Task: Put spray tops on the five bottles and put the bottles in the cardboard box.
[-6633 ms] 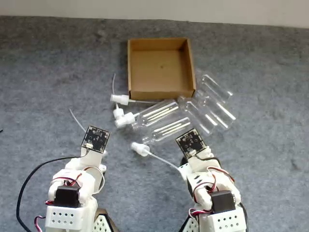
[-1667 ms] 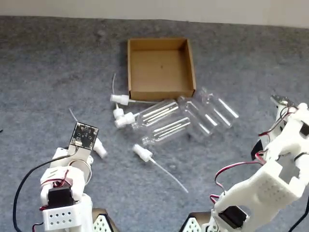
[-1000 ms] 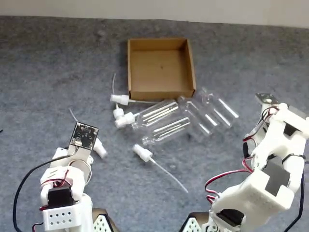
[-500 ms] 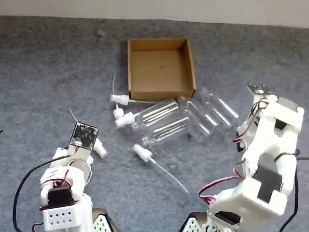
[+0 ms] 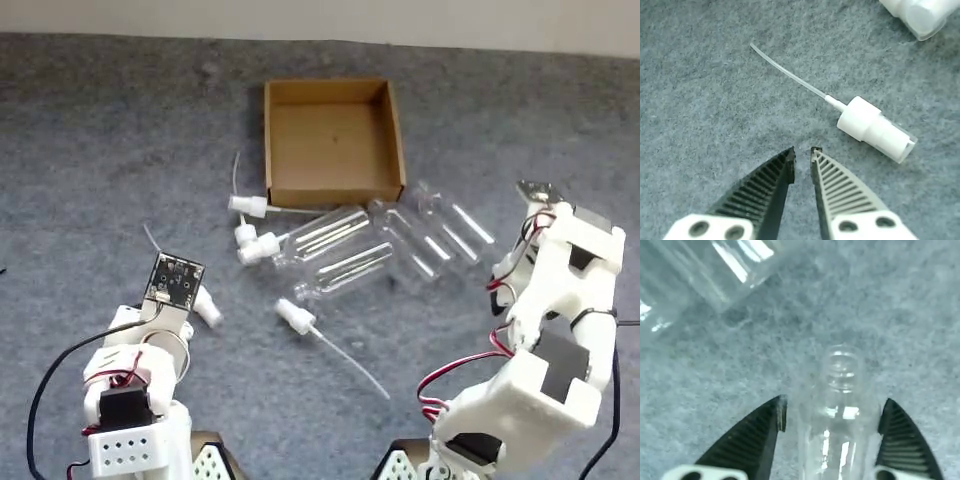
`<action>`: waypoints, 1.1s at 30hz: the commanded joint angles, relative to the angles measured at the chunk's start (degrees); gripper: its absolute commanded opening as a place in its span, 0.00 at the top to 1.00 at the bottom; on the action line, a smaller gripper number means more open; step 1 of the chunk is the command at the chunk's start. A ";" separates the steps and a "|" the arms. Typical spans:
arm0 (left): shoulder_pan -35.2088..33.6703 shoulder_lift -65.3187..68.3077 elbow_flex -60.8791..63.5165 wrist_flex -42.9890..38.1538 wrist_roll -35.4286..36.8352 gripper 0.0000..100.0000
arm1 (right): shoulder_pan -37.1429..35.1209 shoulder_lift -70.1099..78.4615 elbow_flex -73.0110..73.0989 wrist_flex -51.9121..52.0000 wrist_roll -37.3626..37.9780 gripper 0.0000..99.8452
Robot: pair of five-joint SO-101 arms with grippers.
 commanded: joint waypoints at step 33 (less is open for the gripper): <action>1.10 -0.22 1.10 0.26 -0.53 0.97 | 4.53 -0.48 -8.04 -12.53 -1.93 0.94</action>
